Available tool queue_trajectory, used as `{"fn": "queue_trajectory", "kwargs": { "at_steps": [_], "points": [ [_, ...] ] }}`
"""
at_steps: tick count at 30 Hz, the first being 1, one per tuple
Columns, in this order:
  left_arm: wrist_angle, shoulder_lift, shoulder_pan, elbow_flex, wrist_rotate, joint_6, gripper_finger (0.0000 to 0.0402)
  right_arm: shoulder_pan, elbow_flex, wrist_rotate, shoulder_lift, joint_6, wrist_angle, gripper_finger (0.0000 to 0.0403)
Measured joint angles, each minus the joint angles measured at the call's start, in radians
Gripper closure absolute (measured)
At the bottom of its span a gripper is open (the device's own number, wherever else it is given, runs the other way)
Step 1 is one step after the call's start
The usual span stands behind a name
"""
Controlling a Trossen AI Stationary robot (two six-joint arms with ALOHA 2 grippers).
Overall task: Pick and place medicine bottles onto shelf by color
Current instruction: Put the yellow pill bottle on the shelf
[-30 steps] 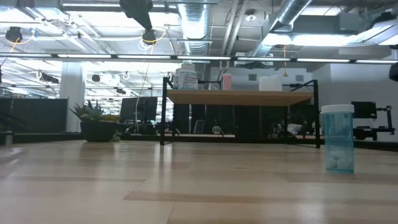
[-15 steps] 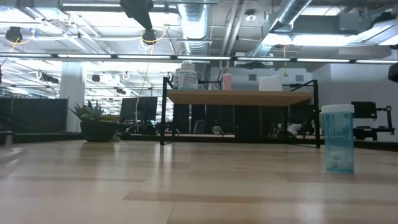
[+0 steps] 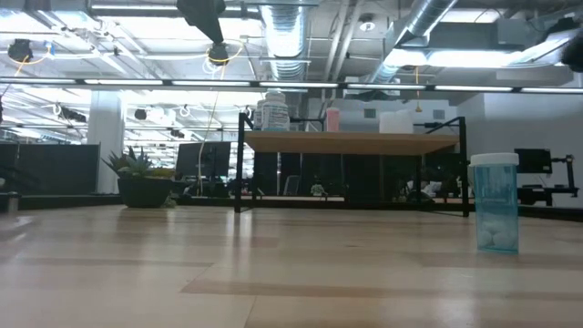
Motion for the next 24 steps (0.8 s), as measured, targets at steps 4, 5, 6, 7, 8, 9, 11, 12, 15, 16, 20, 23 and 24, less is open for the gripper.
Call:
{"fn": "queue_trajectory", "kwargs": {
  "at_steps": [4, 5, 6, 7, 8, 9, 11, 12, 15, 16, 20, 23, 24],
  "points": [
    [0.000, 0.000, 0.000, 0.000, 0.000, 0.000, 0.0205, -0.079, 0.048, 0.000, -0.058, -0.005, -0.154, 0.0268],
    [0.000, 0.000, 0.000, 0.000, 0.000, 0.000, 0.0205, -0.107, 0.066, 0.000, -0.070, -0.013, -0.202, 0.0267],
    [0.000, 0.000, 0.000, 0.000, 0.000, 0.000, 0.0205, -0.134, 0.081, 0.000, -0.082, -0.032, -0.248, 0.0269],
    [0.000, 0.000, 0.000, 0.000, 0.000, 0.000, 0.0205, -0.166, 0.096, 0.000, -0.093, -0.063, -0.294, 0.0273],
    [0.000, 0.000, 0.000, 0.000, 0.000, 0.000, 0.0205, -0.197, 0.111, 0.000, -0.102, -0.103, -0.336, 0.0279],
    [0.000, 0.000, 0.000, 0.000, 0.000, 0.000, 0.0205, -0.230, 0.125, 0.001, -0.109, -0.146, -0.367, 0.0285],
    [0.000, 0.000, 0.000, 0.000, 0.000, 0.000, 0.0205, -0.300, 0.149, 0.002, -0.128, -0.238, -0.414, 0.0296],
    [0.000, 0.000, 0.000, 0.000, 0.000, 0.000, 0.0205, -0.339, 0.157, 0.002, -0.138, -0.283, -0.425, 0.0299],
    [0.000, 0.000, 0.000, 0.000, 0.000, 0.000, 0.0205, -0.458, 0.174, 0.002, -0.165, -0.404, -0.431, 0.0296],
    [0.000, 0.000, 0.000, 0.000, 0.000, 0.000, 0.0205, -0.500, 0.181, 0.002, -0.173, -0.441, -0.433, 0.0291],
    [0.014, 0.000, 0.004, 0.000, 0.000, -0.002, 0.0205, -0.672, 0.209, 0.002, -0.205, -0.596, -0.433, 0.0276],
    [0.033, 0.000, 0.012, 0.000, 0.000, -0.014, 0.0205, -0.803, 0.246, 0.001, -0.208, -0.680, -0.440, 0.0283],
    [0.036, 0.000, 0.017, 0.000, 0.000, -0.016, 0.0205, -0.844, 0.265, 0.000, -0.199, -0.713, -0.453, 0.0288]
  ]
}}
